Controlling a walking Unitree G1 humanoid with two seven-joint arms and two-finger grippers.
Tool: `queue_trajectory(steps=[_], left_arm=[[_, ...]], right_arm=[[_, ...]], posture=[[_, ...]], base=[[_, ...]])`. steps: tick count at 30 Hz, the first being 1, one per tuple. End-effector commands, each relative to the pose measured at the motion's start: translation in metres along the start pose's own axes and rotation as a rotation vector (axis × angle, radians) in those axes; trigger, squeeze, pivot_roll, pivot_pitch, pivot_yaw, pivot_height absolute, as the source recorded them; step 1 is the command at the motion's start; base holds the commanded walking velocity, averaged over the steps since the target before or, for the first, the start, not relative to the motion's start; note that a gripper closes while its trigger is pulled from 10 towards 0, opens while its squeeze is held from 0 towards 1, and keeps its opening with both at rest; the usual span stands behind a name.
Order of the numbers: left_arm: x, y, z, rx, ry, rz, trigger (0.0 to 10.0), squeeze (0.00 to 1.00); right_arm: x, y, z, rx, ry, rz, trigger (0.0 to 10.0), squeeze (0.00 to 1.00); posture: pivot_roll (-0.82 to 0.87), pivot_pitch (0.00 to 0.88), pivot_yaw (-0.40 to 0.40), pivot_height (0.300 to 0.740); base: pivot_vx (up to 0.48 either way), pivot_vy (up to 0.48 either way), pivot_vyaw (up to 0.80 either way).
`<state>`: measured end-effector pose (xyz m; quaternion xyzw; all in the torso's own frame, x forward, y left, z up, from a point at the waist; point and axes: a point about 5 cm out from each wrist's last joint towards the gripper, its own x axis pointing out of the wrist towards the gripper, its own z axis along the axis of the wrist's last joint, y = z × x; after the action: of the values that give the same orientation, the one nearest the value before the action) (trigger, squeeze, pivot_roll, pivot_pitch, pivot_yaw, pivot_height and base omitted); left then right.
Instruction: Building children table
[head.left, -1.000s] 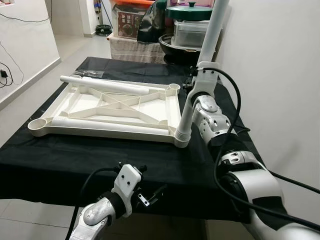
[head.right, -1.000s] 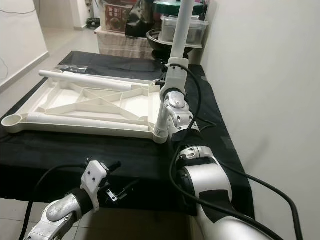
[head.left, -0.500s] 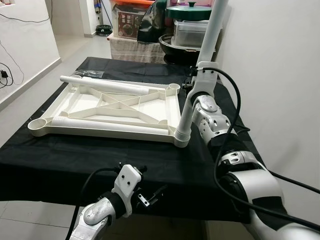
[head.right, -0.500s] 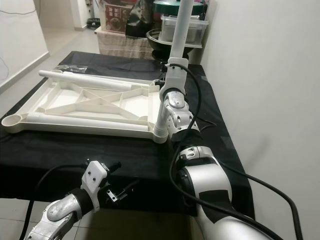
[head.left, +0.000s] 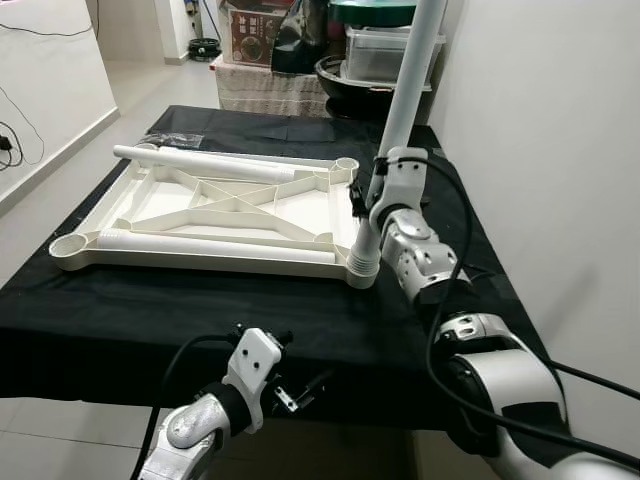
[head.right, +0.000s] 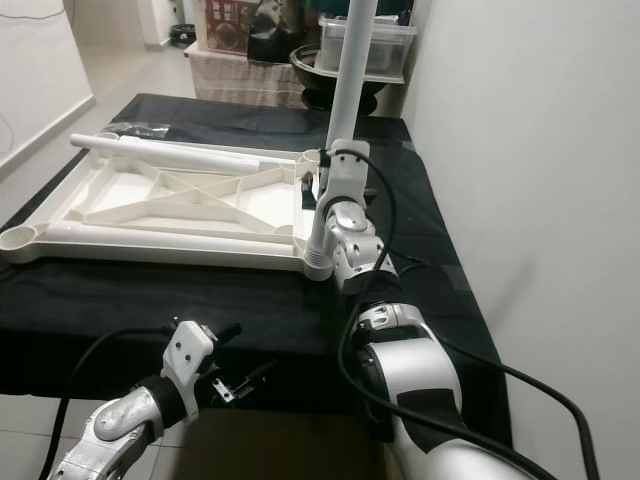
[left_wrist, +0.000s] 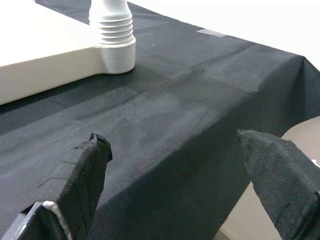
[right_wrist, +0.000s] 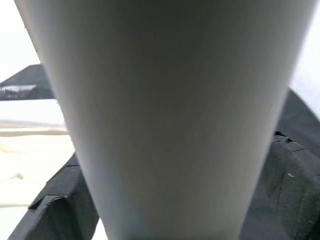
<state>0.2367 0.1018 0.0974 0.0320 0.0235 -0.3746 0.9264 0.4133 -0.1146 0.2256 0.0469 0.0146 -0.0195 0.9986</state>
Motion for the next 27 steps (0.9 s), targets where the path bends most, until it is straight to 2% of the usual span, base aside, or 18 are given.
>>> queue_trajectory(steps=[1, 10, 17, 22, 27], left_arm=[[0.002, -0.001, 0.0, 0.002, -0.002, -0.013, 10.0, 0.0], [0.002, -0.001, -0.001, 0.001, -0.002, -0.016, 10.0, 0.0], [0.0, -0.001, -0.001, -0.004, 0.0, -0.019, 10.0, 0.0], [0.0, -0.002, -0.001, -0.006, 0.0, -0.021, 10.0, 0.0], [0.0, -0.002, -0.002, -0.008, 0.001, -0.026, 10.0, 0.0]], right_arm=[[-0.001, -0.002, 0.003, 0.01, -0.01, 0.002, 10.0, 1.0], [-0.002, -0.003, 0.008, 0.019, -0.028, 0.008, 10.0, 1.0], [-0.005, -0.007, 0.025, 0.008, -0.074, 0.131, 10.0, 1.0], [-0.007, -0.017, 0.028, -0.005, -0.08, 0.148, 10.0, 1.0], [-0.008, -0.019, 0.032, -0.024, -0.088, 0.195, 10.0, 1.0]], posture=[[-0.03, 0.0, -0.088, 0.74], [-0.03, 0.0, -0.086, 0.74], [-0.03, 0.0, -0.087, 0.74], [-0.03, 0.0, -0.083, 0.74], [-0.03, 0.0, -0.08, 0.74]], base=[[0.0, 0.0, 0.0], [0.0, 0.0, 0.0], [0.0, 0.0, 0.0], [0.0, 0.0, 0.0], [0.0, 0.0, 0.0]])
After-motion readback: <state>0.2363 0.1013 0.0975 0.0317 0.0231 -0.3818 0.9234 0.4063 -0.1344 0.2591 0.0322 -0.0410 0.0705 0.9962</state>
